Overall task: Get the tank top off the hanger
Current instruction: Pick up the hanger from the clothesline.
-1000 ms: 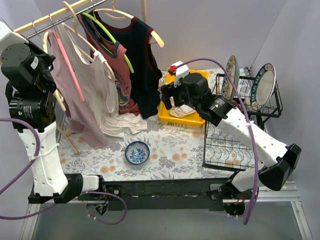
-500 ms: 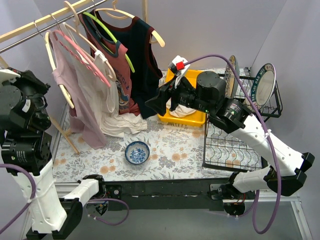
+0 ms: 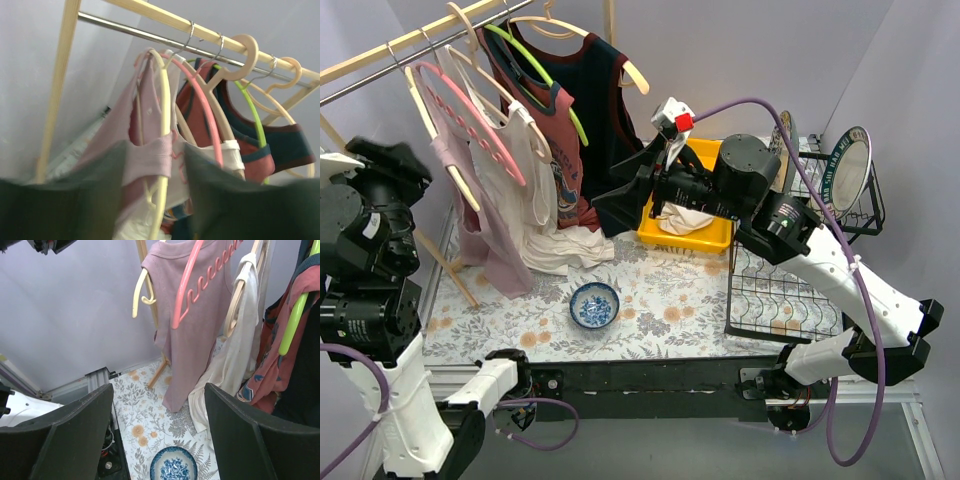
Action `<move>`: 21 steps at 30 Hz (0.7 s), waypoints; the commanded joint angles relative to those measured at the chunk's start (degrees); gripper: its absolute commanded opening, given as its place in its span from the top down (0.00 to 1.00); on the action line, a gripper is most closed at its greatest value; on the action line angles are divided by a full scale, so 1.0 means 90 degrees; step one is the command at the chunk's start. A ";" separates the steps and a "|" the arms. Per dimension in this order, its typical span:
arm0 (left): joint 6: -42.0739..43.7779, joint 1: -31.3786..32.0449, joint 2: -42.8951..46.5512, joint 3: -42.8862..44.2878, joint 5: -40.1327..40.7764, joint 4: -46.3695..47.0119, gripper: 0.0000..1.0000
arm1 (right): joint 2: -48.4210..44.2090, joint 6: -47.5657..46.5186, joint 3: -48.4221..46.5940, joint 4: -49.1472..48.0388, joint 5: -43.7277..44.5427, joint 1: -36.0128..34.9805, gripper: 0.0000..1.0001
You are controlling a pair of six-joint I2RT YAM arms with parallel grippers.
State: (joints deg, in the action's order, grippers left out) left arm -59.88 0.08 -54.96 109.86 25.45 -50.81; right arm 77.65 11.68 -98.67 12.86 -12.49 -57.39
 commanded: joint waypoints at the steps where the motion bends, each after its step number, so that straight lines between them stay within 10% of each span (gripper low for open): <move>1: -0.0563 0.0031 -0.0736 0.0858 -0.0114 -0.0751 0.36 | -0.0277 -0.0019 0.0307 -0.0482 -0.0087 -0.0069 0.19; 21: 0.0012 0.0031 -0.2604 0.1397 0.0679 -0.0410 0.46 | -0.1069 -0.0468 0.1237 -0.0287 0.0392 -0.0079 0.19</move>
State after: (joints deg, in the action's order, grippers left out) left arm -61.69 0.23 -78.13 122.02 30.41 -55.42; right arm 69.80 9.10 -88.42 11.92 -10.83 -57.87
